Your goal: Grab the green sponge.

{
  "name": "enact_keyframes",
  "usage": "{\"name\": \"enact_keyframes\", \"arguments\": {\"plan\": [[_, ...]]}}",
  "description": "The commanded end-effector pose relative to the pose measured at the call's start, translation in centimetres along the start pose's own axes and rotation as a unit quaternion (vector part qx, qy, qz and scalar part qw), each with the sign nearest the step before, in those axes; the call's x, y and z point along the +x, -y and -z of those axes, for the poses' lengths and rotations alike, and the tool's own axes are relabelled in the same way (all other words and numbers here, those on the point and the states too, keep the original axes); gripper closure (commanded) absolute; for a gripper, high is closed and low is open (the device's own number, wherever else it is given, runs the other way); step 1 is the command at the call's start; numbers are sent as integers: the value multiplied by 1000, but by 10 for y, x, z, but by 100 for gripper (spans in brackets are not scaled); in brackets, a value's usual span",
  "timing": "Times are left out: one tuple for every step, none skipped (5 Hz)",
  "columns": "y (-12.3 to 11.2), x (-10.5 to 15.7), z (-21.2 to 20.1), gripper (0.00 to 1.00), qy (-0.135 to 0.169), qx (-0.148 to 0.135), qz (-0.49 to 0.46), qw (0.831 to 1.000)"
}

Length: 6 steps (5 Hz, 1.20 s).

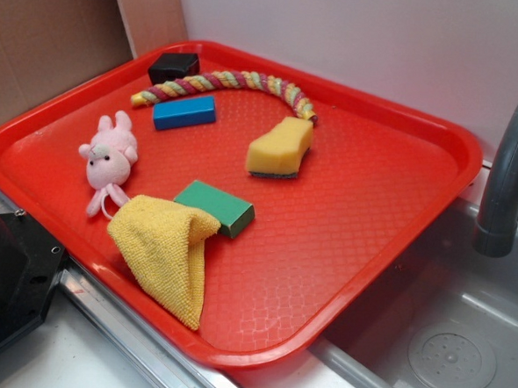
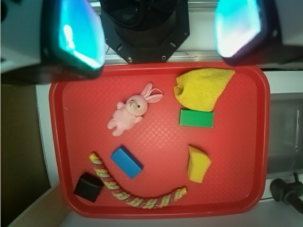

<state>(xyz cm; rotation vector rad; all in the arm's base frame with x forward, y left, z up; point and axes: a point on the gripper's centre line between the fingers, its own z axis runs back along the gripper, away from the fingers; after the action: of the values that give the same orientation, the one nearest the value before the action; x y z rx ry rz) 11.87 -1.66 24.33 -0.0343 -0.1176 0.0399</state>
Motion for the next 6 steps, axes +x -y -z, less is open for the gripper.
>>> {"name": "enact_keyframes", "arguments": {"plan": [[0, 0, 0, 0, 0, 0, 0, 1000], [14, 43, 39, 0, -2, -8, -20, 1000], [41, 89, 63, 0, -5, -21, -29, 999], [61, 129, 95, 0, -24, -18, -39, 999], [63, 137, 105, 0, -44, -14, -34, 998], [67, 145, 118, 0, -67, 16, -42, 997]]}}
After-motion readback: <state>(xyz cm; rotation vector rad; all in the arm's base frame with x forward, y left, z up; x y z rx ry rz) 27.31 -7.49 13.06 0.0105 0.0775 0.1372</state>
